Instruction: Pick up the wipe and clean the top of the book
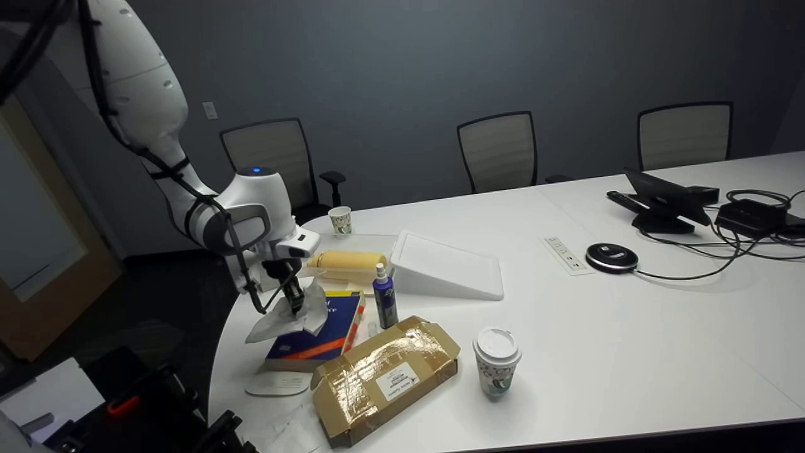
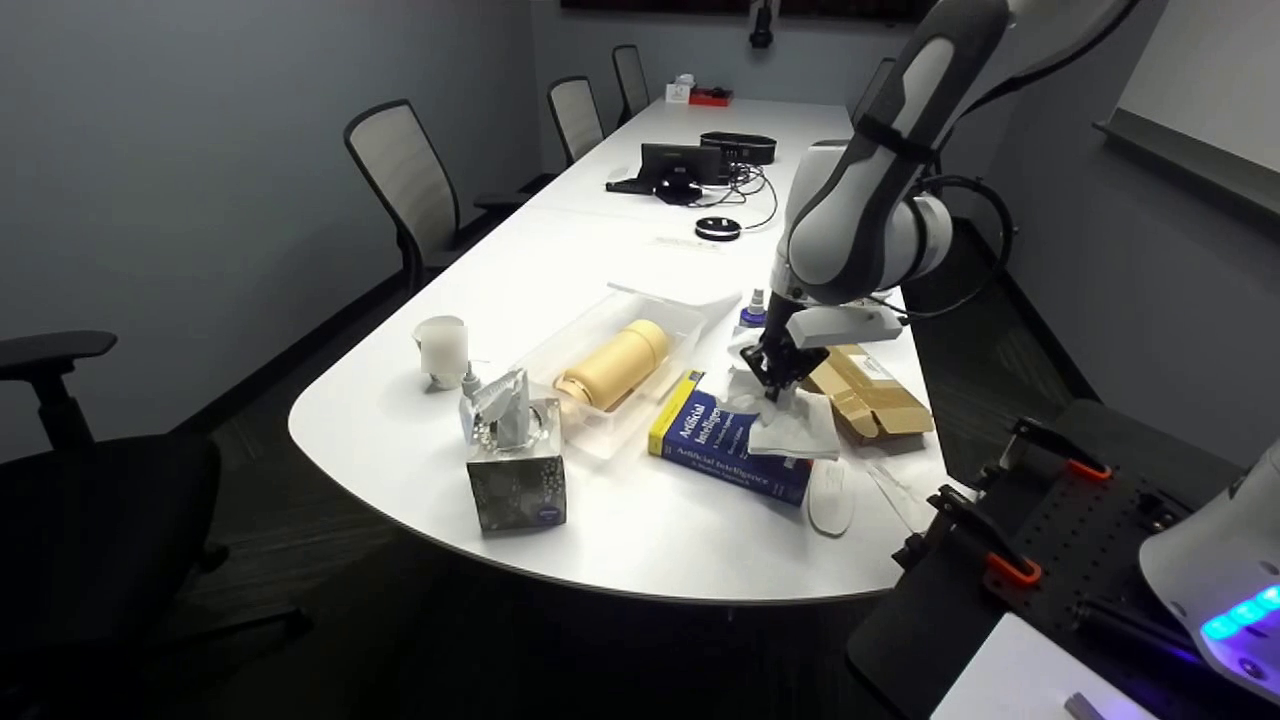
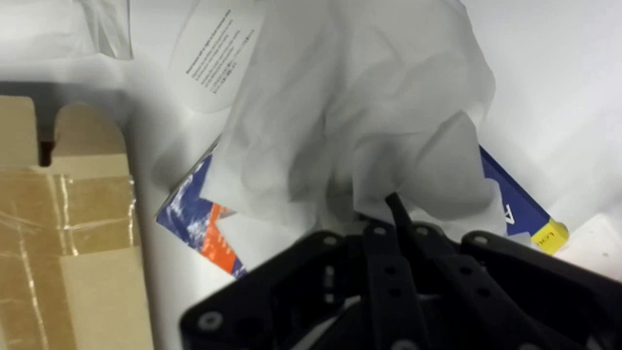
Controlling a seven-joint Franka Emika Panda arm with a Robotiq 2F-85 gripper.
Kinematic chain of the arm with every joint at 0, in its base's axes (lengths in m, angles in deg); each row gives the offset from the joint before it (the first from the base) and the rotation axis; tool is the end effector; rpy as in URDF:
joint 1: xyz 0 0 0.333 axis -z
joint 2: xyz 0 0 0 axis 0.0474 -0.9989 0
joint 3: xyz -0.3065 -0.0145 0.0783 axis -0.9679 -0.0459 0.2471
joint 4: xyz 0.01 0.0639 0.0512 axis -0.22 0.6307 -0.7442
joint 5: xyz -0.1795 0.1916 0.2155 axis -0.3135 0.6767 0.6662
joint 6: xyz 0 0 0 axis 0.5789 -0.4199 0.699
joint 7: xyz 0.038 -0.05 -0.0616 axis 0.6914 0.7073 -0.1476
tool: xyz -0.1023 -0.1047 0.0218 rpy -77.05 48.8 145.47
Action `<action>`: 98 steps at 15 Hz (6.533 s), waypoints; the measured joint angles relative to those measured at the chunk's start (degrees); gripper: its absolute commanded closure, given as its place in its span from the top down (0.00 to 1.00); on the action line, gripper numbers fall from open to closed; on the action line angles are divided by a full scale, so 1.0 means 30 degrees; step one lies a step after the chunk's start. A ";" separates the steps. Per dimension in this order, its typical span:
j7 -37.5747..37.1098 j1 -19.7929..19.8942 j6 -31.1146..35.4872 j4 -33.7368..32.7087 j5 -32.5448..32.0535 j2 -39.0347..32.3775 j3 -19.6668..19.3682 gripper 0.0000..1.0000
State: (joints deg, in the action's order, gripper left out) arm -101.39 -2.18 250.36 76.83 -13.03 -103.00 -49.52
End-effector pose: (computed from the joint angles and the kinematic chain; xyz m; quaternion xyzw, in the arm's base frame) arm 0.4564 0.0332 0.1250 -0.9823 0.1857 -0.0090 0.0233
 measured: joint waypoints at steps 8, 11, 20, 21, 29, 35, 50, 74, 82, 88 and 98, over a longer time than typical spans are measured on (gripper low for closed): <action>0.0403 -0.0107 -0.1537 -0.2929 -0.0641 -0.3984 -0.0298 0.01; 0.0364 -0.0614 -0.2274 -0.3826 -0.1129 -0.4283 -0.0969 0.01; 0.0361 -0.1286 -0.2986 -0.6943 -0.1355 -0.5615 -0.0941 0.01; 0.0362 -0.1286 -0.2986 -0.7239 -0.1355 -0.5745 -0.0783 0.01; 0.1206 -0.0791 -0.3628 -0.8097 -0.1344 -0.5961 0.1084 0.01; 0.1142 -0.0800 -0.5126 -0.8087 -0.1355 -0.5915 -0.0223 0.01; 0.0929 -0.0768 -0.4479 -0.8522 -0.1377 -0.5893 -0.0753 0.01; -0.1574 -0.1138 -0.4145 -0.4541 -0.1458 -0.4259 -0.3134 0.01; -0.1581 -0.1428 -0.3789 -0.4543 -0.1352 -0.4194 -0.1621 0.01; -0.1564 -0.1244 -0.5952 -0.4307 -0.1172 -0.4184 -0.0932 0.01; -0.3640 -0.1872 -0.6198 -0.3807 -0.1852 -0.3766 -0.3933 0.01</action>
State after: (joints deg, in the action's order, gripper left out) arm -112.31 -7.80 231.76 65.41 -18.59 -114.30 -61.32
